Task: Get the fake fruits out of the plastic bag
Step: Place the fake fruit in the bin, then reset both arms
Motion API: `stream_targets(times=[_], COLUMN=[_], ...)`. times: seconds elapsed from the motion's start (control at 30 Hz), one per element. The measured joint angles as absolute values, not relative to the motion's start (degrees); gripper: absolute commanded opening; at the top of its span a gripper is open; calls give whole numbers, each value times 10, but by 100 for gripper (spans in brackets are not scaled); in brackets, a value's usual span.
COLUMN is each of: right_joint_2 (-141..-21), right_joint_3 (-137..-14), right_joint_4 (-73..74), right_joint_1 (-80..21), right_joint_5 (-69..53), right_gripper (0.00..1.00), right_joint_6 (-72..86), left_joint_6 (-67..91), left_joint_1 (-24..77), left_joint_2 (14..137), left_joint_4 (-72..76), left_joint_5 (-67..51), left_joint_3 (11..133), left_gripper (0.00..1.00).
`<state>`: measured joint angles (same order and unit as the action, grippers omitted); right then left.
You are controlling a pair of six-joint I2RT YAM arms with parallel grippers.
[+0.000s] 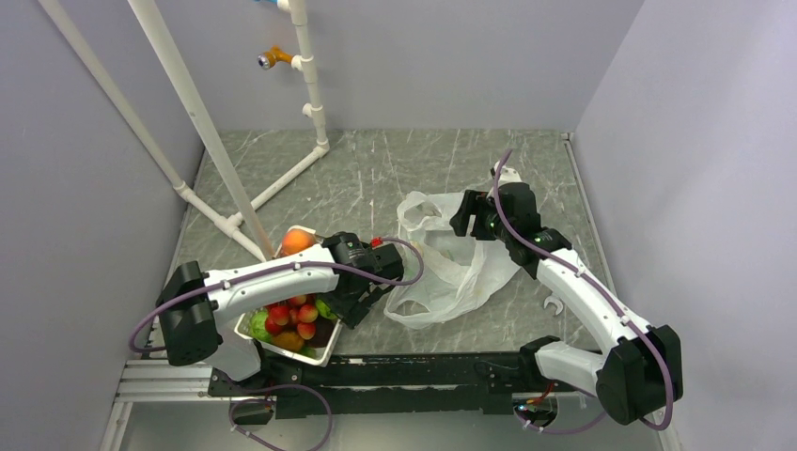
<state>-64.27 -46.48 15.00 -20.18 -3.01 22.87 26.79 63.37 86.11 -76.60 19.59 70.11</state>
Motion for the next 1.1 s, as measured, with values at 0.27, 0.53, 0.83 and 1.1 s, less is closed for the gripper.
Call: stream_targets(times=[0.27,0.53,0.83,1.1], right_joint_2=[-637,-635,-601,-535], right_joint_3=[-462,-459,-469,-532], right_joint_4=[153,159,204,276], right_joint_1=[-202,-202,-202,-202], right_joint_5=[-30,-30,-3,43], right_gripper=[76,83,95,99], right_joint_6=[225,224,216,204], left_joint_6=[267,265,265,254], left_joint_1=[634,635,636,636], left_joint_2=[859,804,704,514], left_joint_4=[-770,-765,-736,-628], left_joint_5=[185,136,109,97], left_joint_3=[720,748,790,792], left_gripper=[97,95,98,99])
